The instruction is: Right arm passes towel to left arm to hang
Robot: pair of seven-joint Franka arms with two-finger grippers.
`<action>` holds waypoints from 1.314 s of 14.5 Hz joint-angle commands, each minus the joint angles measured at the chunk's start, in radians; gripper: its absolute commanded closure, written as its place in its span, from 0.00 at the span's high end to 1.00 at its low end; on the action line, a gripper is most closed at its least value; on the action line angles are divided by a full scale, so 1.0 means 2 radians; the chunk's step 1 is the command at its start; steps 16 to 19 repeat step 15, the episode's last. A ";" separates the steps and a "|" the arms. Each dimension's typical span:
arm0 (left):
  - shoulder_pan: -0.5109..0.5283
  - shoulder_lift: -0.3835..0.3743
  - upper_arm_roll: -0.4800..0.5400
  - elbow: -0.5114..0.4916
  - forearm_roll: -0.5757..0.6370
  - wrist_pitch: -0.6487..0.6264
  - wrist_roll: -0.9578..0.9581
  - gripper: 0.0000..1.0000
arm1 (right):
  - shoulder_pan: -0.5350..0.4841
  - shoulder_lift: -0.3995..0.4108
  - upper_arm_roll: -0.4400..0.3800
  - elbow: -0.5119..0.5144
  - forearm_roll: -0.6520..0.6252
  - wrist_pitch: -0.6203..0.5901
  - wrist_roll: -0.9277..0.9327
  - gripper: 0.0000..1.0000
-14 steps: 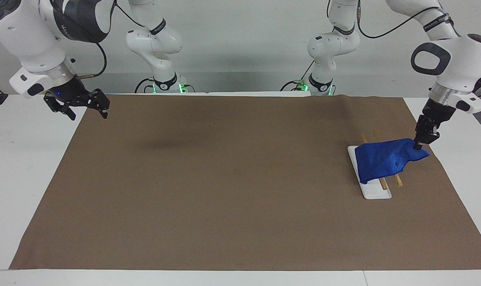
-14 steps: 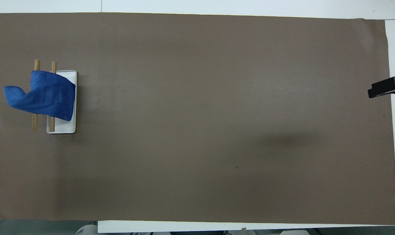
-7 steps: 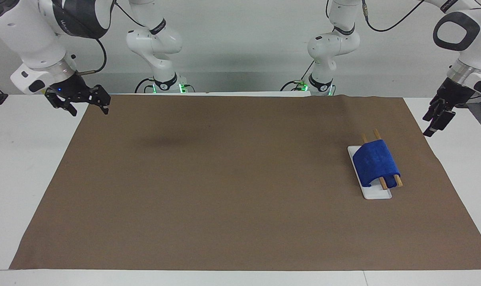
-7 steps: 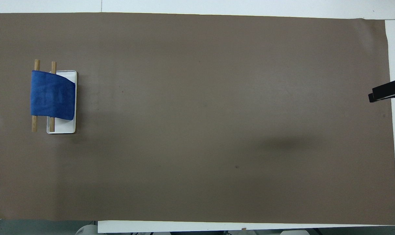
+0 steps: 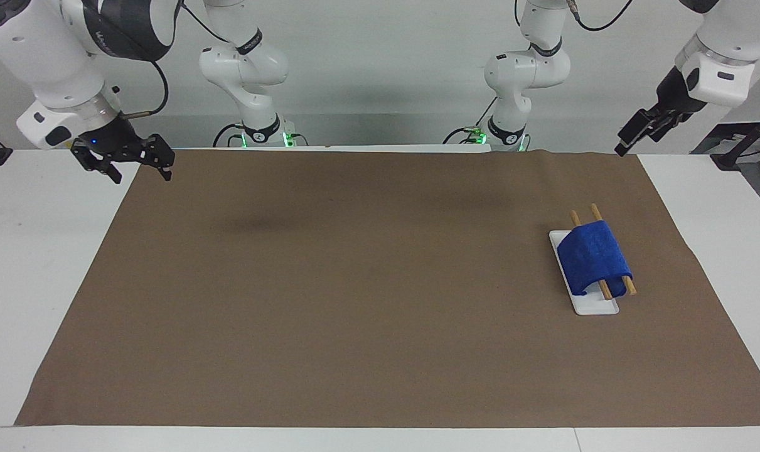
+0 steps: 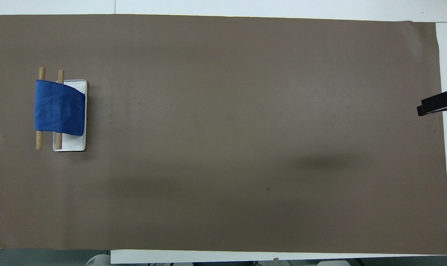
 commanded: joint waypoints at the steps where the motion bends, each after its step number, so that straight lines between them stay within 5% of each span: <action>1: -0.014 0.018 0.000 0.024 0.006 -0.027 0.059 1.00 | -0.001 -0.009 0.001 -0.008 0.000 -0.003 0.008 1.00; 19: -0.024 0.023 -0.001 0.003 0.004 0.005 0.099 1.00 | -0.002 -0.009 0.001 -0.008 0.000 -0.003 0.008 1.00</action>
